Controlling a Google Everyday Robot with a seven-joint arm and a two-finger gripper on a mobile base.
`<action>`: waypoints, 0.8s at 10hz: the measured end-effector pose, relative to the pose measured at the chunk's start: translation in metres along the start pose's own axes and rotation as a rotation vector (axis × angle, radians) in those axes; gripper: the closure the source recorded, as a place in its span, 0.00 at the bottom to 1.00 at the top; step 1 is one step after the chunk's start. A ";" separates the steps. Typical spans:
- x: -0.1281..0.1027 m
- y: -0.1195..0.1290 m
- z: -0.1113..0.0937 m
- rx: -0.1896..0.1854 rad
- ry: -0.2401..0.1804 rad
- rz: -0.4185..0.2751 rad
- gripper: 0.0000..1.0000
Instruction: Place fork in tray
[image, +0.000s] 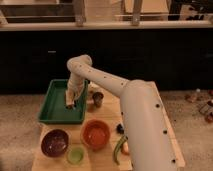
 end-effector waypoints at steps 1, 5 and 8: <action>-0.002 -0.001 -0.001 0.000 0.002 -0.002 0.57; -0.007 -0.005 -0.004 -0.006 -0.001 -0.017 0.21; -0.010 -0.010 -0.009 -0.009 -0.001 -0.038 0.20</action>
